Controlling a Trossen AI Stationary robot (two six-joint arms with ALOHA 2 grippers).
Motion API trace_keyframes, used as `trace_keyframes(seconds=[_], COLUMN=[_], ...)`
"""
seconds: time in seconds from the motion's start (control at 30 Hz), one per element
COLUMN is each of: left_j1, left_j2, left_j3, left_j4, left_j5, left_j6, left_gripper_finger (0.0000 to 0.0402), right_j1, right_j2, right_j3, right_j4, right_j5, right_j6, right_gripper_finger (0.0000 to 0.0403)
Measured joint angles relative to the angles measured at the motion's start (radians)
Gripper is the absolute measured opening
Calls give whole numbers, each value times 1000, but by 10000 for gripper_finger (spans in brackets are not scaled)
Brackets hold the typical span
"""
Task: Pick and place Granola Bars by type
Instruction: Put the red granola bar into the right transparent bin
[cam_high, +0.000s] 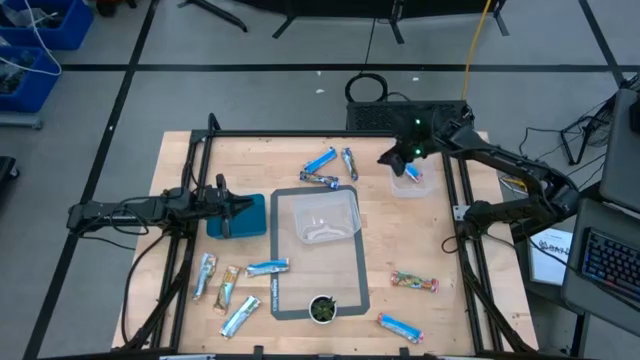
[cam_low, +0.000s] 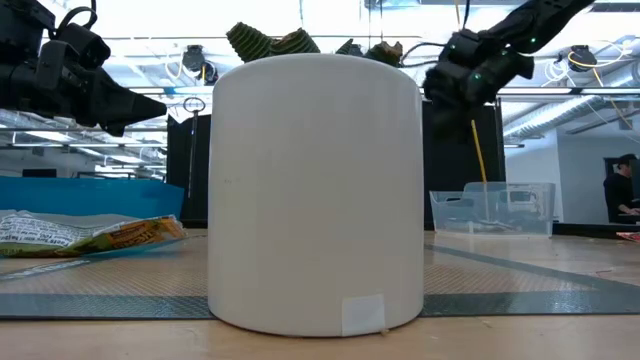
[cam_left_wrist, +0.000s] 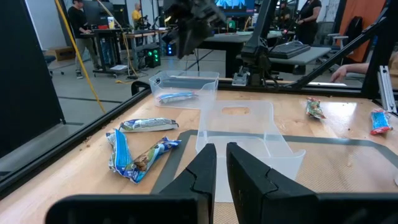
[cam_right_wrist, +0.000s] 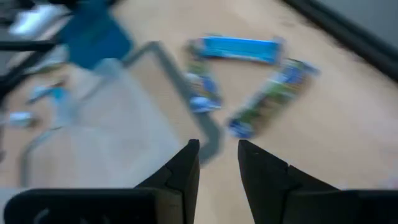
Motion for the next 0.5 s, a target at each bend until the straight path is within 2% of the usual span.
trace_keyframes(seconds=[0.07,0.13,0.33,0.5], left_j1=[0,0,0,0], left_j2=[0,0,0,0], left_j3=[0,0,0,0], left_j4=[0,0,0,0], left_j5=[0,0,0,0], left_j6=[0,0,0,0], left_gripper_finger=[42,42,42,42], right_j1=[38,82,201,300], right_j2=[-20,-66,-289,-493], right_j3=[-17,-77,-367,-568], right_j4=[38,149,581,832], right_j5=[-27,-42,-15,-19], right_j6=[4,30,203,316], right_gripper_finger=[101,100,98,98])
